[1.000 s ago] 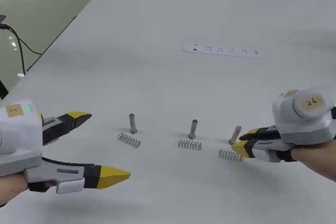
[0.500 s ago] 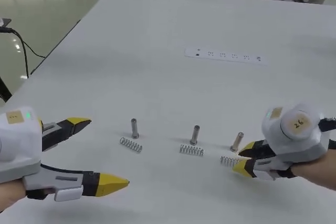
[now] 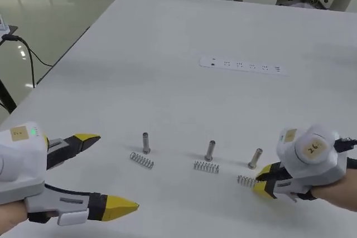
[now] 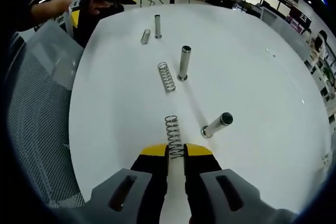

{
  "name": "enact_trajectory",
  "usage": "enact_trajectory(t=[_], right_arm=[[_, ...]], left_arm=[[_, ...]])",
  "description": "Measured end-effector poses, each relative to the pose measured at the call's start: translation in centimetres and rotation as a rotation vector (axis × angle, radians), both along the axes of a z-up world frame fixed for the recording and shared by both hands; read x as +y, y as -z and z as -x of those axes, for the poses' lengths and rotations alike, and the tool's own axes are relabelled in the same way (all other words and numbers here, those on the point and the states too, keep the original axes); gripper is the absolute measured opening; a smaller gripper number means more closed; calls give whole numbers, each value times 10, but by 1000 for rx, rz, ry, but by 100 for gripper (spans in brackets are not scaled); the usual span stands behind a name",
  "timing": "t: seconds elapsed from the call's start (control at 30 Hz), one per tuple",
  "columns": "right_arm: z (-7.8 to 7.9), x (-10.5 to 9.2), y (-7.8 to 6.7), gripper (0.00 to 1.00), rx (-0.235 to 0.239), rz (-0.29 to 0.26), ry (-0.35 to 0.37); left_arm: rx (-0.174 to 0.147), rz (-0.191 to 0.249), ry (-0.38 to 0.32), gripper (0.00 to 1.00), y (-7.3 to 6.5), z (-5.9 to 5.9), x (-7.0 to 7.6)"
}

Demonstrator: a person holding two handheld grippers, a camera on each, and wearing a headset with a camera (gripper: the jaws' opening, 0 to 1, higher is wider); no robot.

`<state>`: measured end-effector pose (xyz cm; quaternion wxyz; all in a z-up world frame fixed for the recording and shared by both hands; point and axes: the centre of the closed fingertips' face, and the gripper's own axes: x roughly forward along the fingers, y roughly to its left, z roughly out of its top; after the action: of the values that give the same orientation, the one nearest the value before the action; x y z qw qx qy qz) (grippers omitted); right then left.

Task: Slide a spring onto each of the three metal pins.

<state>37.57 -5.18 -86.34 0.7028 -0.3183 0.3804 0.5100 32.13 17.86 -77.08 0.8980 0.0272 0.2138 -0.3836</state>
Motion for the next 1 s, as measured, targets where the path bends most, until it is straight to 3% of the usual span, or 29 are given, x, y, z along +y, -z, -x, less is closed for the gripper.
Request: enact_trajectory(t=[0.17, 0.33, 0.63, 0.73, 1.0], right_arm=[[2, 0, -1, 8, -22, -2, -32], [8, 2, -13, 8, -36, -26, -39], [26, 8, -26, 8, -60, -13, -118], [30, 11, -31, 8, -62, -26, -126], [39, 18, -39, 8, -69, -45, -148]], left_arm=[[0, -6, 9, 98, 0, 0, -2], [-1, 7, 28, 98, -3, 2, -7], [11, 39, 106, 97, -2, 8, -30], [33, 60, 157, 92, -2, 12, -41], [42, 90, 199, 91, -3, 11, -54]])
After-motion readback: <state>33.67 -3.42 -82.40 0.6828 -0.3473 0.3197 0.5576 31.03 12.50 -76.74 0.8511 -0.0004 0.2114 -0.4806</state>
